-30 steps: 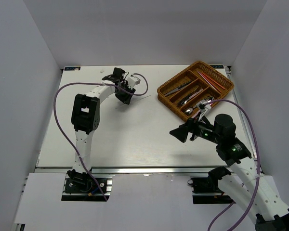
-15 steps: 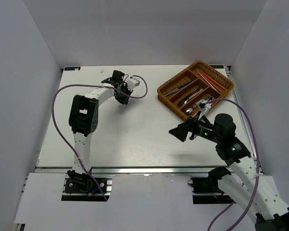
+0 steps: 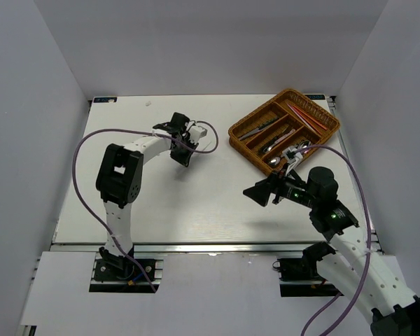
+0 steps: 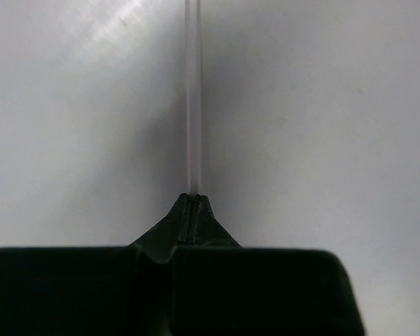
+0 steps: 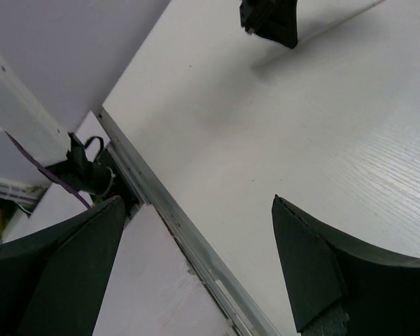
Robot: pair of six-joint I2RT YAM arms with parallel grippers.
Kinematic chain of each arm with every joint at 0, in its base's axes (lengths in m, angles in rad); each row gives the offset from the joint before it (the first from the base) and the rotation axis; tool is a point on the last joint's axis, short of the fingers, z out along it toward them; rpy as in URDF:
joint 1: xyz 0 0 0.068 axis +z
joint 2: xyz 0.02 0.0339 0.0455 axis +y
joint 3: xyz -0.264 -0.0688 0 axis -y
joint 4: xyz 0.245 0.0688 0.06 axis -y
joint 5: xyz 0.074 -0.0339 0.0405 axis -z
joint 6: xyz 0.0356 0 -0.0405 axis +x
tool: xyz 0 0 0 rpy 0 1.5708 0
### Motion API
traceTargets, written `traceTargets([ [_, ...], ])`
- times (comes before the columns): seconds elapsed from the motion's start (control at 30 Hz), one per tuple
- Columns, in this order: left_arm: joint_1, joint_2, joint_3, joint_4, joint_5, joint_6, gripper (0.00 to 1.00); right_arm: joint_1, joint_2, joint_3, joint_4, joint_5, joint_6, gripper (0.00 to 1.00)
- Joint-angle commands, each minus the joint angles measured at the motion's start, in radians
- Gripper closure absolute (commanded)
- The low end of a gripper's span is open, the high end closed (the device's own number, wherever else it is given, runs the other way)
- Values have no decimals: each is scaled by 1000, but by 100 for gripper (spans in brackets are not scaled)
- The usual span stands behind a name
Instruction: Sort the eating utensils into containers
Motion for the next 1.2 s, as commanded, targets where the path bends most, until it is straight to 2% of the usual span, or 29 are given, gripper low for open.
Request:
traceTargets([
  [0.0, -51, -183, -69, -9, -44, -134, 100, 3, 31, -63, 204, -26, 104, 11],
  [0.13, -79, -321, -207, 124, -43, -324, 100, 6, 104, -128, 401, 32, 252, 11],
  [0.2, -88, -399, -311, 172, -32, -387, 100, 7, 138, -134, 438, 128, 325, 11],
  [0.27, -89, -464, -392, 281, 9, -491, 100, 9, 189, -130, 446, 232, 373, 13],
  [0.4, -94, -629, -589, 482, 109, -654, 100, 22, 281, -117, 579, 280, 480, 18],
  [0.57, -129, -766, -675, 673, 184, -815, 100, 133, 494, 89, 555, 363, 449, 19],
  [0.73, -149, -827, -724, 769, 186, -910, 100, 219, 627, 209, 512, 469, 416, 22],
  [0.9, -158, -829, -735, 778, 218, -926, 100, 246, 709, 304, 499, 500, 387, 27],
  [1.07, -164, -843, -770, 856, 261, -967, 100, 259, 789, 377, 464, 526, 353, 30],
  [1.13, -166, -846, -769, 861, 267, -970, 100, 259, 816, 401, 479, 518, 332, 49],
  [1.17, -166, -846, -767, 861, 269, -969, 100, 259, 825, 407, 483, 501, 324, 64],
])
